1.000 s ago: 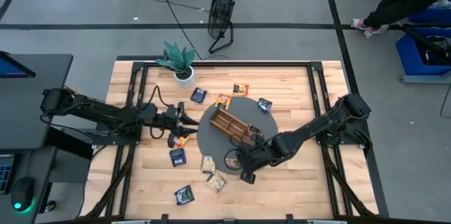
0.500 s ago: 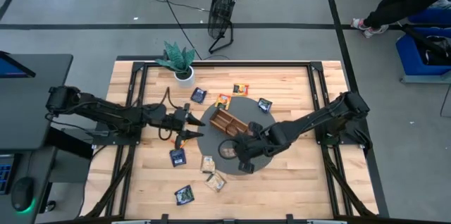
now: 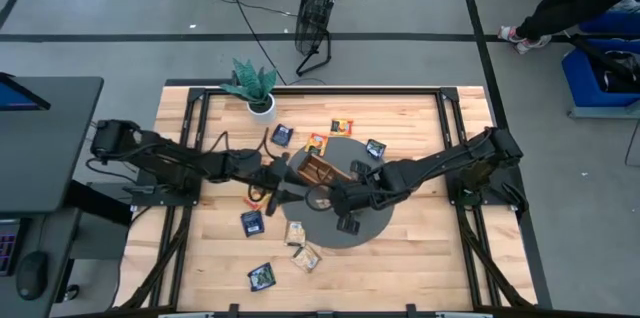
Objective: Pick & Place Tea
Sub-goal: Put the brown tea bag into the right section of the wooden organizer
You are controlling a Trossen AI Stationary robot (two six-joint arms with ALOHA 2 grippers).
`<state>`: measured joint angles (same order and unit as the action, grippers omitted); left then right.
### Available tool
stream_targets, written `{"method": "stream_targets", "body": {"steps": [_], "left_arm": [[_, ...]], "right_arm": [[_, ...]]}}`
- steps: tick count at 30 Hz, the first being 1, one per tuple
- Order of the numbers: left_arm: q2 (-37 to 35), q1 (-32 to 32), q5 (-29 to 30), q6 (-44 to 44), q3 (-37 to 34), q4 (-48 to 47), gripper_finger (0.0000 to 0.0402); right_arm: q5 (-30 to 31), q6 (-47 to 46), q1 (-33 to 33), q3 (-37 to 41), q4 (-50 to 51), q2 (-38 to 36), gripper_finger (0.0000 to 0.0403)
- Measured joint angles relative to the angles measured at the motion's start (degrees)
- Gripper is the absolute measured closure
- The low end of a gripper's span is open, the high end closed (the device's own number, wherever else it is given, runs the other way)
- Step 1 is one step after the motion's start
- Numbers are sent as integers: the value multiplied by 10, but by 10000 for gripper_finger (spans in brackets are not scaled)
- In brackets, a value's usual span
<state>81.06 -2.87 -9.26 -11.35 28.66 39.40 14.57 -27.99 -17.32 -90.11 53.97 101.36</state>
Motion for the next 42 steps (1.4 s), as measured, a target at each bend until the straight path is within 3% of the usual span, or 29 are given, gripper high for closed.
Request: {"method": "stream_targets", "body": {"steps": [22, 27, 35, 42], "left_arm": [[102, 0, -44, -5, 82, -9, 200], [101, 0, -34, -9, 82, -19, 247], [101, 2, -34, -10, 82, -21, 385], [101, 1, -33, -13, 82, -10, 396]], "right_arm": [[0, 15, 8, 0, -3, 0, 403], [0, 15, 8, 0, -3, 0, 403], [0, 15, 8, 0, -6, 0, 403], [13, 20, 7, 0, -6, 0, 385]]}}
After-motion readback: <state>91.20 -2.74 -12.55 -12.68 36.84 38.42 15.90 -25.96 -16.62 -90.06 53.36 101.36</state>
